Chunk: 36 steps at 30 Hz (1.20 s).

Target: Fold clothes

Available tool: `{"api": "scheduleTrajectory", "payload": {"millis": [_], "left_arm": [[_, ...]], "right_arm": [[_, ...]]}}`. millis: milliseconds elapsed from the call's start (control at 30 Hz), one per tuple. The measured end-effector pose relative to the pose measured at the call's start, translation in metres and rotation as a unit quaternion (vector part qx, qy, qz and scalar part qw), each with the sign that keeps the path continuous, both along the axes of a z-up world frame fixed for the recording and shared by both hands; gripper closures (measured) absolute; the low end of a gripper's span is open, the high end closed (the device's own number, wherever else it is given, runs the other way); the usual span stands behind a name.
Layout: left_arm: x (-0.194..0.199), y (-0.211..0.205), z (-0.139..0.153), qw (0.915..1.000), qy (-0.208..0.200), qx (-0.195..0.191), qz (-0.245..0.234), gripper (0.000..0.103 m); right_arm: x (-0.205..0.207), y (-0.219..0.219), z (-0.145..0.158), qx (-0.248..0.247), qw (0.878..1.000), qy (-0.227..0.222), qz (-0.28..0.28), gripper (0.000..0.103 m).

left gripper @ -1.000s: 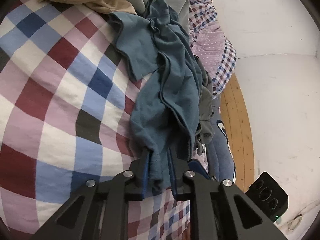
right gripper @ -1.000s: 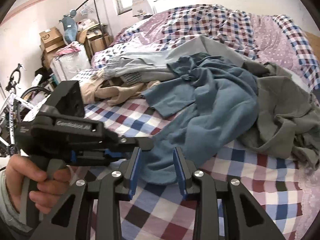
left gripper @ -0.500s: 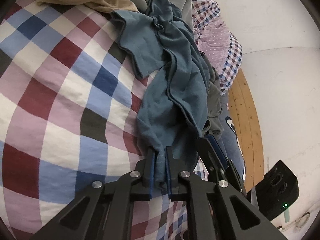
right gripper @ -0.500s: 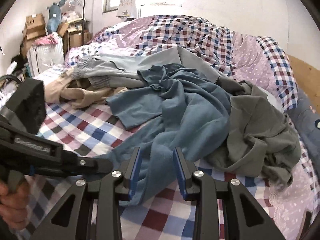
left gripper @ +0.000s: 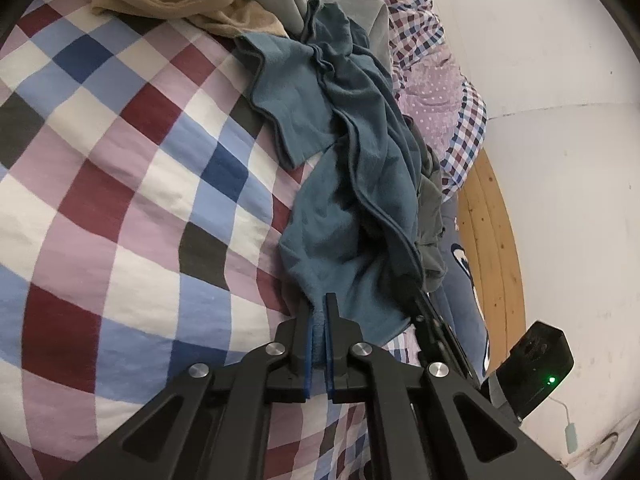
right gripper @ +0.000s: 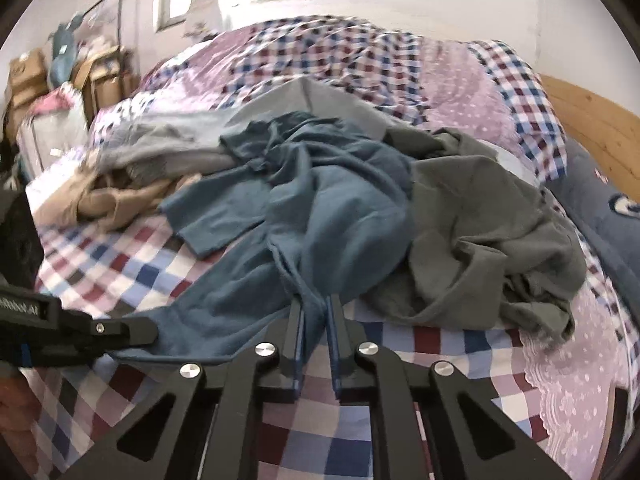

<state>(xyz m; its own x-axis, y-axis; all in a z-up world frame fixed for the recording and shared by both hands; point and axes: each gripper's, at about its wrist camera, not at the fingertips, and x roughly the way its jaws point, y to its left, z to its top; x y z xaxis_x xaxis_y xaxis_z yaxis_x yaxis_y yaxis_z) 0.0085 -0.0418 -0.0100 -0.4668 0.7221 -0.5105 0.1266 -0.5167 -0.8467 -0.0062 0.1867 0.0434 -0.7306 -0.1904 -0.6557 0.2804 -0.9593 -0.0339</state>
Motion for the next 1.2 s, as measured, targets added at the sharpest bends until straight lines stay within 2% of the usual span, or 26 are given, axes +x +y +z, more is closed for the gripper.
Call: {"api": "scheduleTrajectory", "payload": {"millis": [367,567,733,900,967,1033,1100,1200], "left_arm": [[0.001,0.002,0.001,1.0,0.005,0.004,-0.001,0.1],[0.001,0.005,0.002,0.9999,0.008,0.006,-0.005,0.1],[0.002,0.004,0.0,0.9999,0.002,0.013,0.0,0.1],[0.003,0.003,-0.002,0.9998,-0.002,0.019,0.004,0.1],[0.004,0.003,-0.001,0.9998,-0.002,0.018,0.004,0.1],[0.005,0.004,-0.001,0.9998,-0.002,0.018,0.006,0.1],[0.006,0.004,0.0,0.9998,-0.002,0.017,0.007,0.1],[0.007,0.002,-0.001,0.9998,-0.003,0.018,0.012,0.1]], "right_arm": [[0.001,0.039,0.018,-0.04,0.998,0.021,-0.054,0.103],[-0.001,0.05,0.014,-0.084,0.995,-0.001,-0.049,0.102],[0.003,0.05,0.008,-0.162,0.985,-0.048,-0.024,0.097],[0.016,0.046,-0.011,-0.256,0.959,-0.12,-0.012,0.088],[0.023,0.04,-0.018,-0.267,0.954,-0.139,-0.009,0.087],[0.029,0.031,-0.022,-0.26,0.954,-0.147,-0.001,0.083],[0.032,0.024,-0.025,-0.256,0.955,-0.149,-0.001,0.074],[0.032,0.022,-0.031,-0.266,0.95,-0.161,-0.013,0.067]]}}
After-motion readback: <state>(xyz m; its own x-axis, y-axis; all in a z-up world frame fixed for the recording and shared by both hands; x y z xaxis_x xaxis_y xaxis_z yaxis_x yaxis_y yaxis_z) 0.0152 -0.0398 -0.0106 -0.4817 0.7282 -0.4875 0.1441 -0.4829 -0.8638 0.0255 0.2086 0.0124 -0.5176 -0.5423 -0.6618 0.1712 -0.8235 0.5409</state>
